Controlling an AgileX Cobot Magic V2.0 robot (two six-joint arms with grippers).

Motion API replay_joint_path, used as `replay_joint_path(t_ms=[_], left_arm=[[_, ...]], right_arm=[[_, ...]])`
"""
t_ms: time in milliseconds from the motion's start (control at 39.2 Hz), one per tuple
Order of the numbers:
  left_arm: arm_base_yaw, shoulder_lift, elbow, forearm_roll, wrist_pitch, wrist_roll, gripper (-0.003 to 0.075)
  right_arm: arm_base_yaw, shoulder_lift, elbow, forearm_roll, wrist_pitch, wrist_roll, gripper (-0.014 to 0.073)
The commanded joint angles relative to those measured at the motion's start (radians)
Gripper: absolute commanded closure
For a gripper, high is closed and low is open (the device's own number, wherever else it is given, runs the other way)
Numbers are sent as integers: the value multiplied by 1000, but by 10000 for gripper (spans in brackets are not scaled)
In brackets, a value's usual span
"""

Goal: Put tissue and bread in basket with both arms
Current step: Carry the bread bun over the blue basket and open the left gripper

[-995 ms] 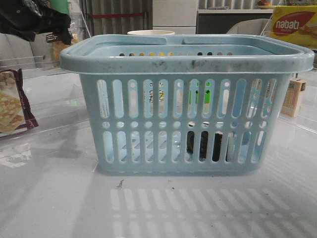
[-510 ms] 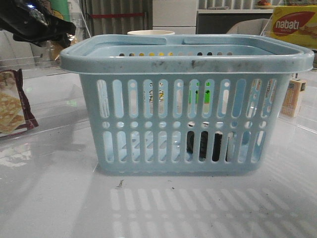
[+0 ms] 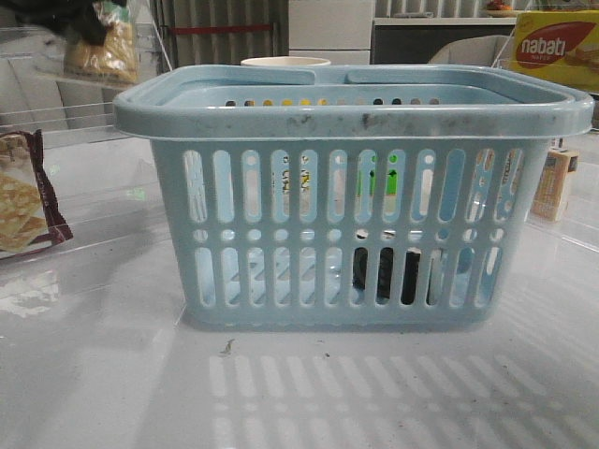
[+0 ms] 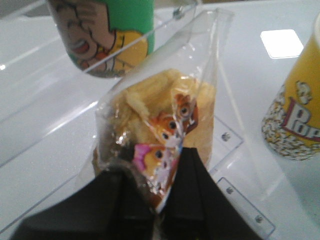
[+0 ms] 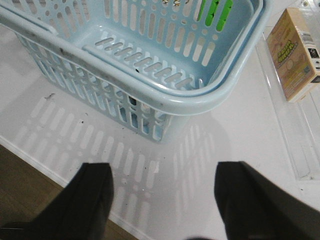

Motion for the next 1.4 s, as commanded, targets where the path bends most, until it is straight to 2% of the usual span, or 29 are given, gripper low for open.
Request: replay_joint_path(t_ms=[0,153,357,561,791,918,1071,1148,1378], left_arm=[[-27,-148,-36,-10,-16,0,630],[-92,-266,-36,-10,108,4,630],[-276,-334,-36,-10,245,90,630],[-439,-289,-28,-10,263,93,630],[-499,-189,-28,-14,269,93,622],[-500,-147,-28,-19,282,86,550],[-500,-143,-28,-19,302,83,369],[-498,-154,-28,-19,317,76,309],[-498,-256,-7,-85,353,76,295]], right_arm=[[1,-3,-28,-12,-65,-4,60],[1,-3,-28,-12,-65,-4,60],[1,-3,-28,-12,-65,-4,60],[1,-3,-28,-12,-64,-4,60],[1,-3,-28,-12,-64,-4,60],[1,-3,-28,-12,-64,-4,60],[1,-3,-28,-12,-64,-4,60],[1,-3,-28,-12,-64,-4,60],[1,-3,-28,-12,-64,-4,60]])
